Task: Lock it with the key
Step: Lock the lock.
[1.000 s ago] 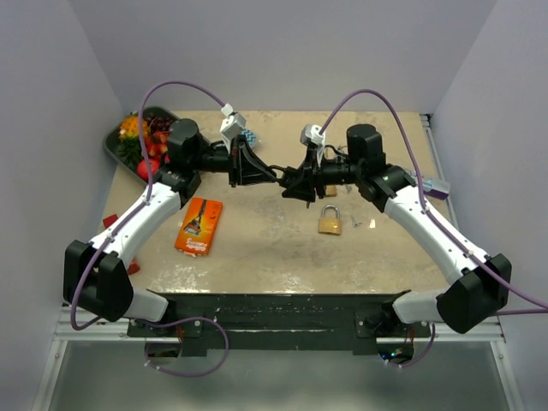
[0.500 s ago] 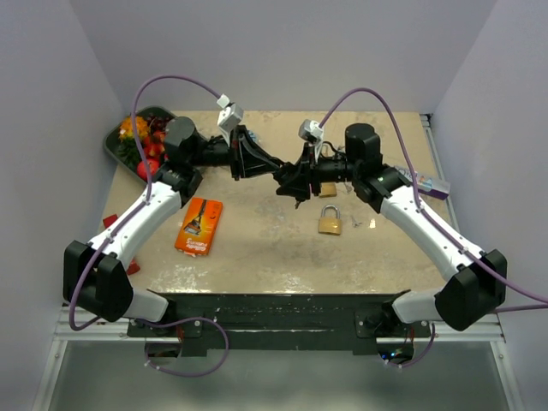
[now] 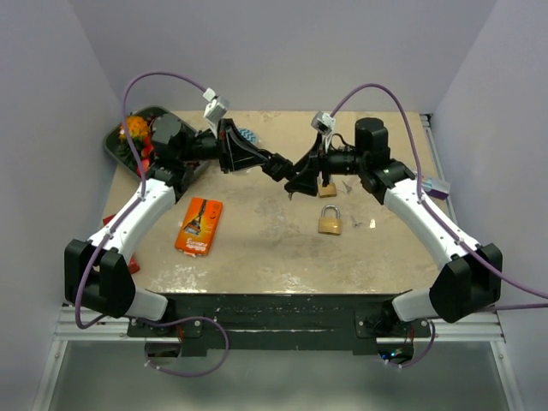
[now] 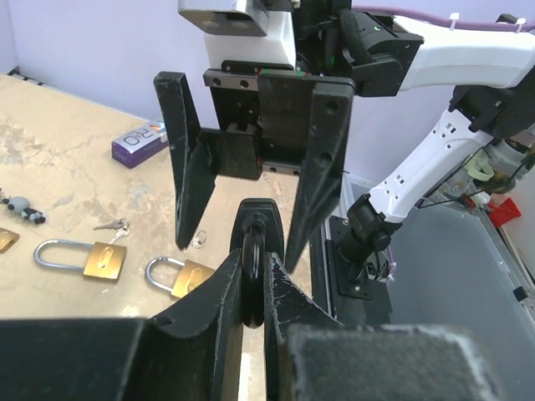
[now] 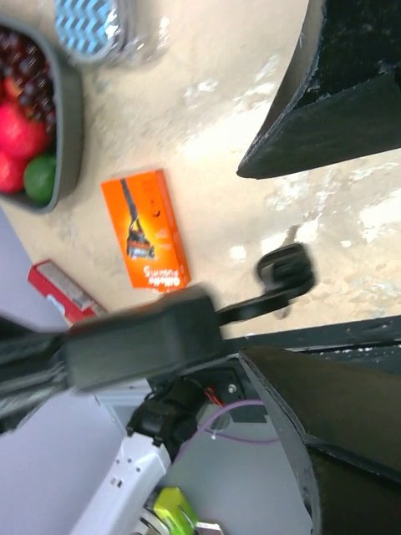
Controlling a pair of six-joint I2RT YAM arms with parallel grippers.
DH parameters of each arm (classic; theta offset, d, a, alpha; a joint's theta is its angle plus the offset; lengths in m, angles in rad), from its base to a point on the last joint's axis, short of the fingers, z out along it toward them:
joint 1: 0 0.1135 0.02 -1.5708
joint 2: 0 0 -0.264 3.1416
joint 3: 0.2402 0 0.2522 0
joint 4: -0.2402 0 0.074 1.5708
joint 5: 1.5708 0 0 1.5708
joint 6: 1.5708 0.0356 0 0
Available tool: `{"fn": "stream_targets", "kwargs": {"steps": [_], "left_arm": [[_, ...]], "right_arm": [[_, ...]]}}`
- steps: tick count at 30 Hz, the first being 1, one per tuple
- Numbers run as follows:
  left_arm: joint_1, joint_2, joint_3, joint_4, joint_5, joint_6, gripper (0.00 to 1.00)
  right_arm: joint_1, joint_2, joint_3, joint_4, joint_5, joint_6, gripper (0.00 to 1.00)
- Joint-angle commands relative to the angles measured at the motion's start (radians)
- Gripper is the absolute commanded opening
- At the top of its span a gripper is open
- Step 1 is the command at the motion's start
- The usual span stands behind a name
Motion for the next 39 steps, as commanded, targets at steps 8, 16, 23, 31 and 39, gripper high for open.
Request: {"fn": "stream_targets", "kwargs": {"steps": [8,16,23,31,39], "left_arm": [[0.018,-0.007,0.019,0.114,0.031,-0.053,0.0],[0.018,0.01,0.019,0.117,0.032,-0.065,0.0],[0.018,0.02,0.019,0.165,0.029,-0.105,0.0],[0.024,0.028,0.022,0.165,0.02,-0.113,0.0],[0.11,0.085,0.107,0.195,-0.009,-0.116,0.0]], "right_arm": [[-0.067,-0.046,0.029,-0.04,-0.024,-0.057,0.59],[-0.05,-0.046,0.062,0.002,-0.046,-0.073,0.53],[-0.018,-0.026,0.07,-0.018,-0.041,-0.122,0.46],[-0.001,-0.02,0.079,-0.072,-0.047,-0.172,0.0],[-0.004,-0.058,0.03,-0.164,-0.012,-0.229,0.0]]}}
